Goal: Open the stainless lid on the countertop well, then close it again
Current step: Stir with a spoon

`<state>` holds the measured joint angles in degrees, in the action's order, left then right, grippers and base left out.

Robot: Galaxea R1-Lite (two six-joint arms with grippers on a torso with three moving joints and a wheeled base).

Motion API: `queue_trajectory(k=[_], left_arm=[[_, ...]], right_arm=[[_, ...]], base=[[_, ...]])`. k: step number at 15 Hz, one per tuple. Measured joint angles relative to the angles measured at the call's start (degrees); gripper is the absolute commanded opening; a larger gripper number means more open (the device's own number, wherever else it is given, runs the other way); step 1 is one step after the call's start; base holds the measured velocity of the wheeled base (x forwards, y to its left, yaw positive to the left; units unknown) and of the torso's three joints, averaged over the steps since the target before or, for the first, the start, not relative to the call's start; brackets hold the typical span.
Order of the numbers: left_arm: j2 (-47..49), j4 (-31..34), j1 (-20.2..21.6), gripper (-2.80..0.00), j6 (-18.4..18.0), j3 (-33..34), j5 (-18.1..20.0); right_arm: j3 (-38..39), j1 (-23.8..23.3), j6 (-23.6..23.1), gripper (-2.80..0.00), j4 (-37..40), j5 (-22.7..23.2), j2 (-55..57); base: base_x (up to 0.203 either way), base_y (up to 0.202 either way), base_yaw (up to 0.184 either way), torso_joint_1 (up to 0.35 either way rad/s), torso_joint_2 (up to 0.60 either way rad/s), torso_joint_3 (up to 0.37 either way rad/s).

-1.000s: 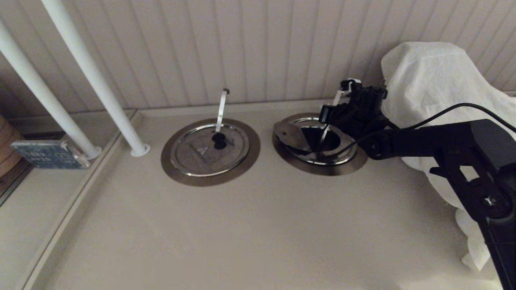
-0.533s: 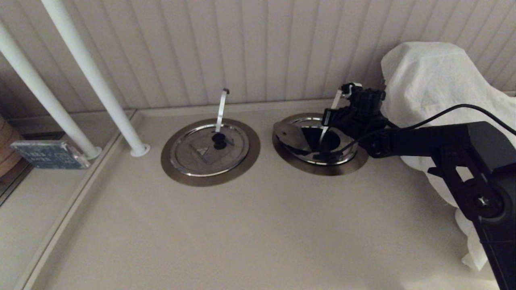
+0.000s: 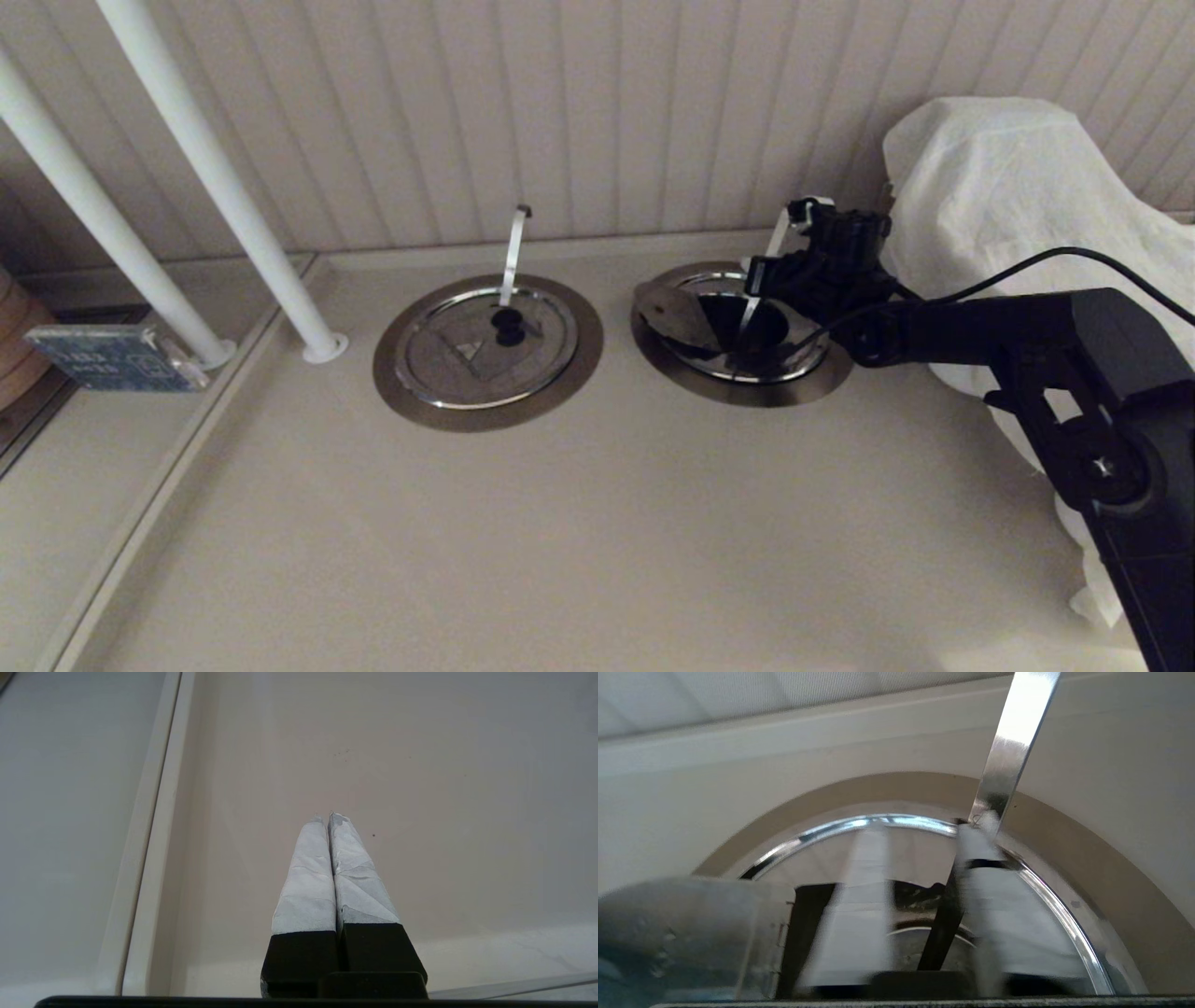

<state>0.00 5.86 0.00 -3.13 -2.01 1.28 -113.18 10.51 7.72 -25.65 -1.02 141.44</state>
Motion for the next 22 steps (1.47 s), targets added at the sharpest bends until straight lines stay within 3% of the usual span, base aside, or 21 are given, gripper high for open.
queue_trajectory(k=[5,11,22], left_arm=[[0.0,0.0,0.0,-2.8,-0.02,0.0,0.01],[0.0,0.0,0.0,-2.8,-0.02,0.0,-0.02],[0.0,-0.02,0.0,-2.8,0.0,0.0,-0.01]], right_arm=[[-0.57,-1.83,0.02,0.0,-0.09,2.5,0.82],[-0.88,-2.91,0.18,0.0,-2.77,8.53,2.59],[-0.9,-3.98,0.15,0.0,-3.03,8.4,3.27]], base=[[0.0,0.0,0.0,0.0,0.0,0.0],[0.0,0.0,0.0,0.0,0.0,0.0],[0.0,0.0,0.0,0.0,0.0,0.0]])
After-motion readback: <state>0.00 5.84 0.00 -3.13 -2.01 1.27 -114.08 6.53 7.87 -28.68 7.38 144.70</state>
